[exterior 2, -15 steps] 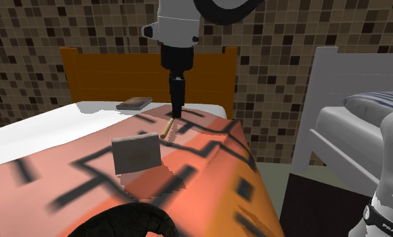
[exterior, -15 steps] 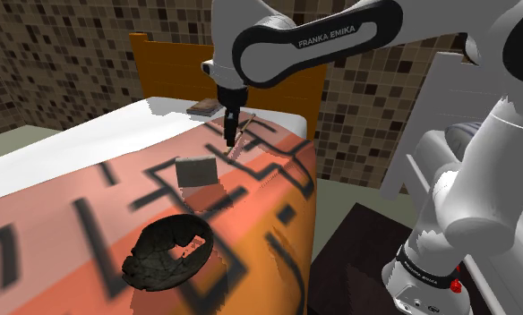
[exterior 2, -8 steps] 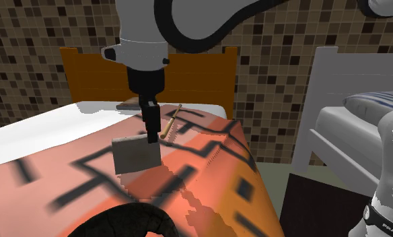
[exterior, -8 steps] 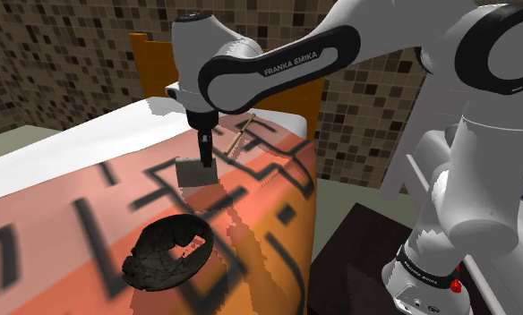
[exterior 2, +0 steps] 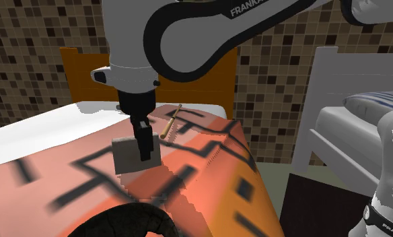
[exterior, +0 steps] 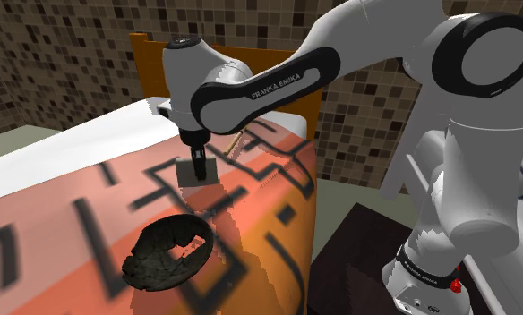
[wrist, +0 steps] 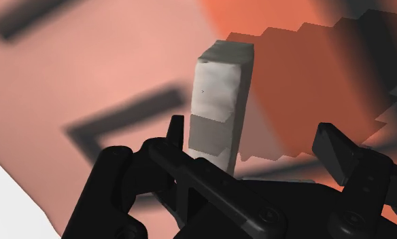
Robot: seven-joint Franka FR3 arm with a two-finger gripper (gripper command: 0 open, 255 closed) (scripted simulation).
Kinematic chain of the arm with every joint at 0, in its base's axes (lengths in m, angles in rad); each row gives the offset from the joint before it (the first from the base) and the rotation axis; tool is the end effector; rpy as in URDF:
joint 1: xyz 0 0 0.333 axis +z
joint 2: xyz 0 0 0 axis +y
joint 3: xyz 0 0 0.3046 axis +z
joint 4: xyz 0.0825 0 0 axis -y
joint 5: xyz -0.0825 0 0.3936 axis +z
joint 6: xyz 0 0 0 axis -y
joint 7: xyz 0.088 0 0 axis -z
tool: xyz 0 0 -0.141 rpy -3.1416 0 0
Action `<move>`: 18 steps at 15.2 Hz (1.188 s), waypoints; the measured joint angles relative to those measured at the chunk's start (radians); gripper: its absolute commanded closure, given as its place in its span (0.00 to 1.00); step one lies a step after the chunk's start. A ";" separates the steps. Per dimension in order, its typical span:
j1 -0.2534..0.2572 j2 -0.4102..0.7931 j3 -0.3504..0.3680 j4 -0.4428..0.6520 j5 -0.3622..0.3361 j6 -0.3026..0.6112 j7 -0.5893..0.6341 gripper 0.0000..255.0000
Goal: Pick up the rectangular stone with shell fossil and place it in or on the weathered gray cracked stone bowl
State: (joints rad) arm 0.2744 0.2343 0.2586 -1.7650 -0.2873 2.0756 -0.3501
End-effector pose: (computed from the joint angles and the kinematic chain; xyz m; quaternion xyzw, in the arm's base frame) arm 0.5691 0.2998 0.3941 0.8719 0.4777 0.0519 0.0945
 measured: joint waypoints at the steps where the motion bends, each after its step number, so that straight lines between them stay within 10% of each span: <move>1: -0.001 0.002 -0.001 -0.010 -0.002 0.011 0.001 0.00; 8: -0.001 0.005 -0.002 -0.016 -0.004 0.021 0.003 0.00; 9: -0.001 0.005 -0.002 -0.016 -0.004 0.021 0.004 1.00; 18: 0.001 0.001 0.000 -0.013 -0.004 0.025 0.005 1.00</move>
State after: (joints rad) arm 0.2751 0.2351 0.2587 -1.7784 -0.2918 2.1002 -0.3448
